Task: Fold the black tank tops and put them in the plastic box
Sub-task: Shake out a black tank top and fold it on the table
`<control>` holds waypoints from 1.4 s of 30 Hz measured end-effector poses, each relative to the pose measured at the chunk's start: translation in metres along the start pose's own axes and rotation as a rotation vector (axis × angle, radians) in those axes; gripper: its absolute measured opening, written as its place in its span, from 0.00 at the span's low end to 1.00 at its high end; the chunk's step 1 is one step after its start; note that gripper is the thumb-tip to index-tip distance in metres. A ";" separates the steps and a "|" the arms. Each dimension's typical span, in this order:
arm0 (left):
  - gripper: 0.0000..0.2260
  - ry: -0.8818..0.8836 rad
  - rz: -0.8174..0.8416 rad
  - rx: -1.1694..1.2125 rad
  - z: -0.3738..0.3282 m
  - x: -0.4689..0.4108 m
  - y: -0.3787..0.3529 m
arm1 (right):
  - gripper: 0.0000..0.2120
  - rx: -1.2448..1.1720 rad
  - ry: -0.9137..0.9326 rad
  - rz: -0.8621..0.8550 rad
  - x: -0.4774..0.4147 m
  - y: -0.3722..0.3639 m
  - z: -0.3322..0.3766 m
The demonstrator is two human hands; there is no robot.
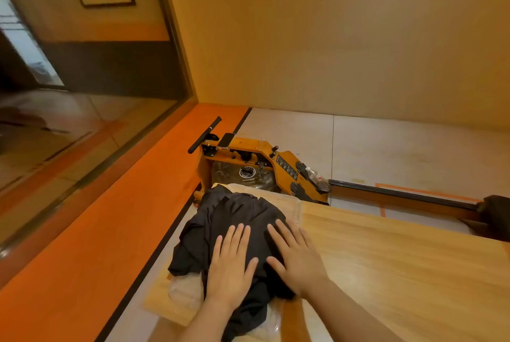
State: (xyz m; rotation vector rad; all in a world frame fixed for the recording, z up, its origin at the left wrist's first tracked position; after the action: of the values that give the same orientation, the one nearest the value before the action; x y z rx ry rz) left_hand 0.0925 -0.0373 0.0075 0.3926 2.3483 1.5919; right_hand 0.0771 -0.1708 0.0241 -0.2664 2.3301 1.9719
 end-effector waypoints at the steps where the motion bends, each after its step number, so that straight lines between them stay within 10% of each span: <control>1: 0.28 0.003 0.007 0.039 0.007 -0.001 -0.003 | 0.29 -0.030 0.004 0.033 -0.002 -0.007 0.007; 16: 0.26 -0.015 0.054 0.152 0.021 -0.003 -0.010 | 0.07 -0.102 -0.091 -0.120 -0.010 0.002 0.026; 20: 0.42 -0.033 -0.021 0.279 0.020 -0.003 0.009 | 0.19 -0.190 -0.083 -0.125 -0.007 0.019 0.019; 32: 0.09 -0.176 -0.324 0.153 -0.013 0.013 0.059 | 0.15 -0.312 -0.027 0.043 0.009 0.027 0.028; 42: 0.13 -0.219 -0.310 0.201 -0.019 -0.013 0.092 | 0.08 -0.557 -0.172 -0.117 -0.003 0.057 -0.009</control>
State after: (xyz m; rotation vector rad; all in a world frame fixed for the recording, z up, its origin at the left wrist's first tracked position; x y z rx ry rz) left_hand 0.1040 -0.0255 0.1014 0.2171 2.2733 1.1206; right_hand 0.0698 -0.1700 0.0813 -0.2440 1.5883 2.4282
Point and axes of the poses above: each hand's wrist, its own x-axis away from the middle knuckle, its own y-axis out of the back of the hand, z = x × y, the point moved 10 cm from there along -x, towards the middle knuckle, and after that the axes turned 15 degrees about x, right-handed, at the moved point
